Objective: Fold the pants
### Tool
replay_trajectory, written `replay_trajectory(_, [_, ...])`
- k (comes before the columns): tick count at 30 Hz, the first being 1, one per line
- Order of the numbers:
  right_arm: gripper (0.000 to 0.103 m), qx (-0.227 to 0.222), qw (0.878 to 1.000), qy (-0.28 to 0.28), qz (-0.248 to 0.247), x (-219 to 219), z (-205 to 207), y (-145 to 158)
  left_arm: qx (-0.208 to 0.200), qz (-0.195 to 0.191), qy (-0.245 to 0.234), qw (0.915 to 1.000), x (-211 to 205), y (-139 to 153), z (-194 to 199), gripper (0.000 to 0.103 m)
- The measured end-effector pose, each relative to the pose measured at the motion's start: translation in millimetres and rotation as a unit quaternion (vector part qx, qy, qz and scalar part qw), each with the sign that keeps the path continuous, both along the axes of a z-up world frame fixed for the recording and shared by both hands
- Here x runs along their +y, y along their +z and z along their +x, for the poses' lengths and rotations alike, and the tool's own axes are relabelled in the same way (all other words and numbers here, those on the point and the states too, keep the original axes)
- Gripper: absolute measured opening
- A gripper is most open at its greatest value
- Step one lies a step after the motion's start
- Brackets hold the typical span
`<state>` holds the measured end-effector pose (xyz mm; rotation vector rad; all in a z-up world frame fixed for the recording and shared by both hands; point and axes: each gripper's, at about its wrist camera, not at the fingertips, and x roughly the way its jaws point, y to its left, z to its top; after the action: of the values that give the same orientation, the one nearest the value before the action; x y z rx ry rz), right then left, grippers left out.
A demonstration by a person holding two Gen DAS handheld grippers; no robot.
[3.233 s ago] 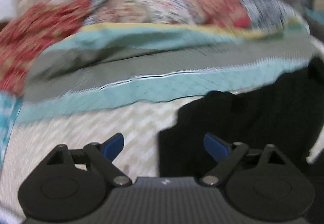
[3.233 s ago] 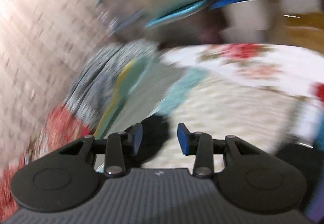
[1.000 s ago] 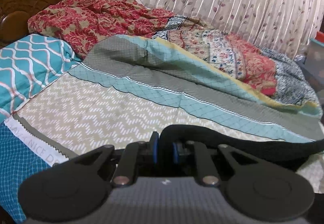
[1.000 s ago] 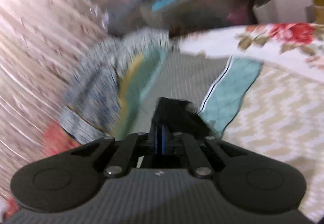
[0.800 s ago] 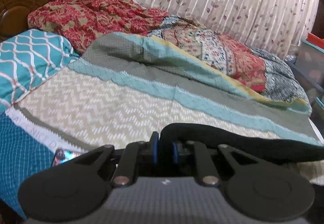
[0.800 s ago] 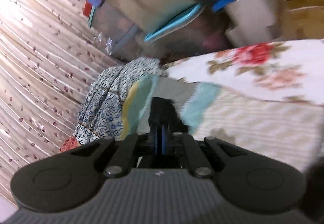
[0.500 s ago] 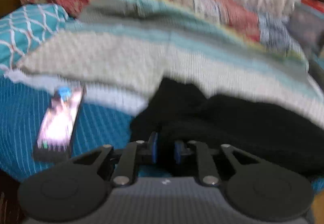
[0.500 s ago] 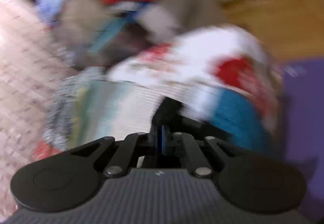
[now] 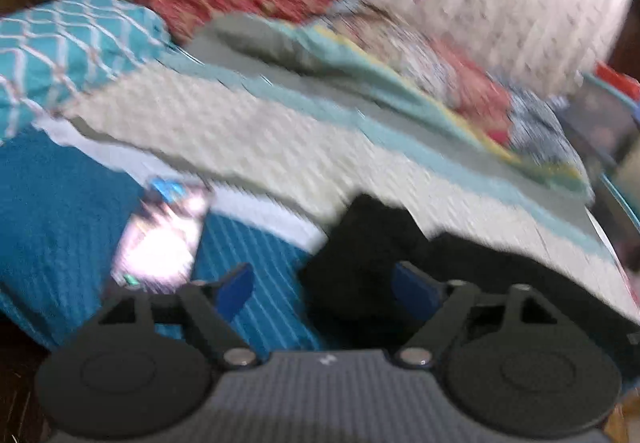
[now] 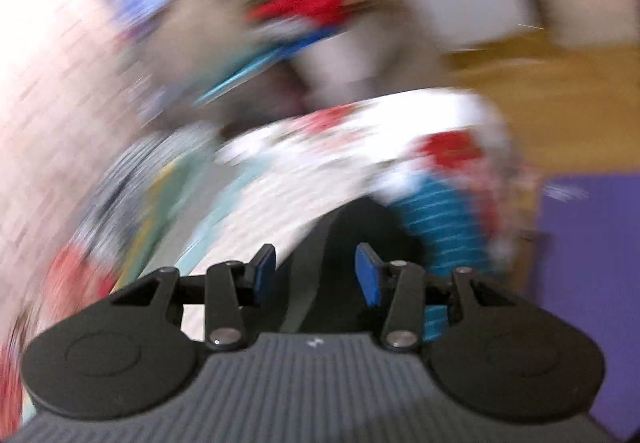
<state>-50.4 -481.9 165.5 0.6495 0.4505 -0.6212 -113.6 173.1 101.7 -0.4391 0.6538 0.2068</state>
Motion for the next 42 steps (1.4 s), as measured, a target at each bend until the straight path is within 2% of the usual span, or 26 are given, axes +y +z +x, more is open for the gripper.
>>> replay_trajectory(2, [0.048, 0.025, 0.995, 0.101, -0.007, 42.4, 30.3, -4.1, -0.01, -0.016, 0.025, 0.9995, 18.2, 1.5, 13.5, 0.081])
replay_trajectory(4, [0.048, 0.046, 0.981, 0.189, -0.002, 90.2, 54.9, -17.2, -0.015, -0.009, 0.022, 0.9996, 26.1, -1.4, 34.7, 0.081])
replay_trajectory(7, [0.048, 0.072, 0.946, 0.313, 0.034, 165.7, 84.0, -45.1, -0.007, 0.011, -0.024, 0.9996, 22.7, -14.5, 75.8, 0.084])
replay_trajectory(9, [0.048, 0.097, 0.918, 0.382, 0.052, 217.7, 98.7, -68.6, 0.006, 0.005, -0.07, 0.9975, 15.4, -28.7, 107.0, 0.096])
replay_trajectory(11, [0.047, 0.129, 0.893, 0.428, 0.05, 261.6, 106.0, -89.6, 0.021, 0.002, -0.102, 0.9945, 7.7, -44.5, 131.8, 0.095])
replay_trajectory(12, [0.047, 0.138, 0.885, 0.442, 0.051, 276.2, 106.5, -97.6, 0.034, -0.001, -0.115, 0.9928, 2.4, -53.9, 141.9, 0.085])
replay_trajectory(13, [0.047, 0.147, 0.877, 0.453, 0.059, 286.0, 109.3, -106.7, 0.047, -0.014, -0.134, 0.9898, -3.0, -63.0, 151.4, 0.067])
replay_trajectory(14, [0.048, 0.162, 0.871, 0.458, 0.075, 296.2, 109.1, -119.9, 0.061, -0.024, -0.149, 0.9868, -10.3, -70.9, 156.9, 0.039])
replay_trajectory(15, [0.047, 0.173, 0.869, 0.455, 0.085, 303.1, 104.2, -130.0, 0.069, -0.012, -0.149, 0.9864, -19.3, -76.2, 158.3, 0.026])
replay_trajectory(17, [0.047, 0.157, 0.873, 0.458, 0.061, 308.0, 101.0, -131.9, 0.053, 0.05, -0.104, 0.9919, -30.0, -71.7, 152.6, 0.021])
replay_trajectory(18, [0.047, 0.158, 0.869, 0.467, 0.05, 307.1, 106.0, -128.9, 0.036, 0.052, -0.066, 0.9958, -24.0, -65.8, 145.4, 0.018])
replay_trajectory(20, [0.047, 0.162, 0.865, 0.471, 0.051, 307.2, 113.8, -128.1, 0.004, 0.024, 0.038, 0.999, 3.8, -57.3, 129.8, 0.018])
replay_trajectory(21, [0.047, 0.161, 0.867, 0.467, 0.06, 303.0, 112.6, -129.7, 0.003, -0.004, 0.054, 0.9985, 14.4, -61.3, 129.6, 0.02])
replay_trajectory(22, [0.047, 0.158, 0.87, 0.461, 0.072, 301.4, 115.3, -132.1, 0.018, -0.014, 0.051, 0.9984, 18.0, -68.7, 135.5, 0.021])
replay_trajectory(24, [0.047, 0.156, 0.874, 0.453, 0.082, 304.7, 115.4, -134.4, 0.061, 0.011, 0.041, 0.9972, 11.6, -84.7, 146.5, 0.042])
replay_trajectory(25, [0.047, 0.156, 0.874, 0.453, 0.08, 309.1, 112.9, -133.9, 0.066, 0.018, 0.04, 0.9969, 8.5, -87.2, 145.7, 0.044])
replay_trajectory(26, [0.047, 0.158, 0.873, 0.455, 0.076, 312.2, 115.8, -134.0, 0.06, 0.016, 0.04, 0.9972, 7.5, -85.5, 142.1, 0.049])
replay_trajectory(27, [0.047, 0.158, 0.873, 0.456, 0.072, 313.5, 111.2, -132.2, 0.055, 0.002, 0.038, 0.9978, 8.4, -81.5, 136.5, 0.06])
replay_trajectory(30, [0.047, 0.153, 0.872, 0.459, 0.067, 314.8, 97.8, -128.2, 0.036, -0.031, 0.045, 0.9979, 15.7, -64.2, 110.9, 0.078])
replay_trajectory(32, [0.048, 0.148, 0.874, 0.459, 0.063, 314.5, 94.7, -121.5, 0.015, -0.044, 0.046, 0.9979, 23.4, -52.9, 86.9, 0.08])
replay_trajectory(33, [0.048, 0.13, 0.872, 0.467, 0.061, 315.6, 92.7, -114.3, 0.007, -0.051, 0.044, 0.9977, 26.6, -48.6, 73.2, 0.08])
replay_trajectory(35, [0.048, 0.081, 0.856, 0.509, 0.046, 322.4, 86.0, -95.8, -0.007, -0.065, 0.046, 0.9968, 37.5, -41.1, 48.4, 0.08])
replay_trajectory(37, [0.048, 0.054, 0.829, 0.557, 0.006, 345.7, 84.1, -79.0, -0.012, -0.083, 0.057, 0.9948, 48.5, -39.2, 28.4, 0.08])
replay_trajectory(40, [0.051, 0.032, 0.765, 0.641, -0.056, 396.8, 84.1, -62.0, -0.002, -0.12, 0.095, 0.9881, 66.7, -49.2, 0.5, 0.08])
replay_trajectory(41, [0.057, 0.023, 0.738, 0.67, -0.077, 416.7, 83.4, -58.2, 0.001, -0.13, 0.107, 0.9858, 71.5, -52.9, -7.5, 0.08])
replay_trajectory(42, [0.064, 0.016, 0.718, 0.69, -0.095, 429.5, 82.1, -56.1, 0.003, -0.135, 0.115, 0.9842, 73.8, -57.0, -14.2, 0.079])
